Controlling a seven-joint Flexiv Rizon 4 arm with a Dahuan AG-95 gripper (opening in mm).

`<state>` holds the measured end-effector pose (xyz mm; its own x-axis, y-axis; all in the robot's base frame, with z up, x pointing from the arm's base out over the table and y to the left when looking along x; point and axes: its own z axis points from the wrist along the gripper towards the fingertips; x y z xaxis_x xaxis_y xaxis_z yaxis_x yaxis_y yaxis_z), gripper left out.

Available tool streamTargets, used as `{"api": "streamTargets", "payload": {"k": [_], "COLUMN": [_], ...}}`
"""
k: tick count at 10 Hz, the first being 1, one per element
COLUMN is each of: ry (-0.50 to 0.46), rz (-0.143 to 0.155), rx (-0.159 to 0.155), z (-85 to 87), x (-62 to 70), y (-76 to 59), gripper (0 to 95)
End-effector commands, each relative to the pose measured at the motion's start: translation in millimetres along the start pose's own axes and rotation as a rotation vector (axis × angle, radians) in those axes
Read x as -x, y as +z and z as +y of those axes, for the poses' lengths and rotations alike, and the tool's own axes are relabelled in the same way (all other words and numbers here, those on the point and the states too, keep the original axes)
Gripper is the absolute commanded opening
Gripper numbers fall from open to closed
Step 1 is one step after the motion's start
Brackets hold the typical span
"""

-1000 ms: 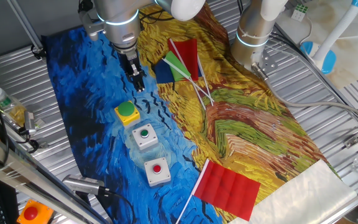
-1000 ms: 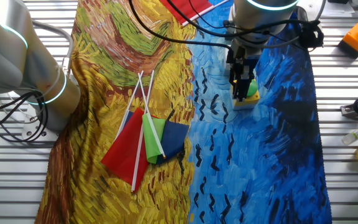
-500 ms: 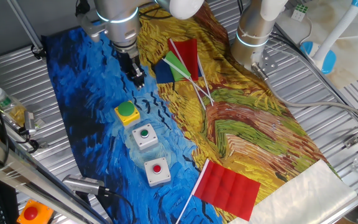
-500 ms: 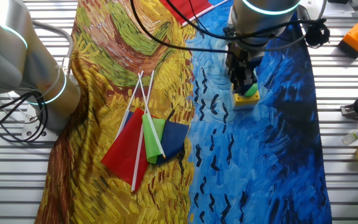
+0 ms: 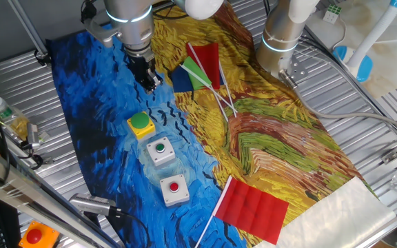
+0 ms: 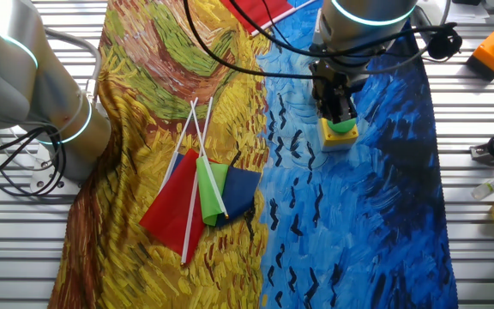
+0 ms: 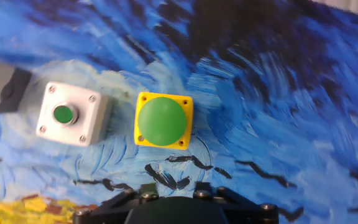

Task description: Press three buttons from left to right in sequence

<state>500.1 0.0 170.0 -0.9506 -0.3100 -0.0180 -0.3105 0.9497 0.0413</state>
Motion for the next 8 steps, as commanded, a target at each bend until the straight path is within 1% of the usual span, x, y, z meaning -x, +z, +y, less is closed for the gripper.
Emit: {"api": "streamTargets", "payload": {"k": [1,3,6,8], "ry": [0.000,0.004,0.010,0.022], "rz": [0.001,0.001,-0.008,-0.013], "rx": [0.000,0.001,0.003,0.001], "z": [0.1,0.1,0.7,5.2], "x": [-0.1,-0.1,0.4,5.1], "y": [0.0,0.0,0.1,1.4], "gripper": [0.0,0.0,0.0,0.0]}}
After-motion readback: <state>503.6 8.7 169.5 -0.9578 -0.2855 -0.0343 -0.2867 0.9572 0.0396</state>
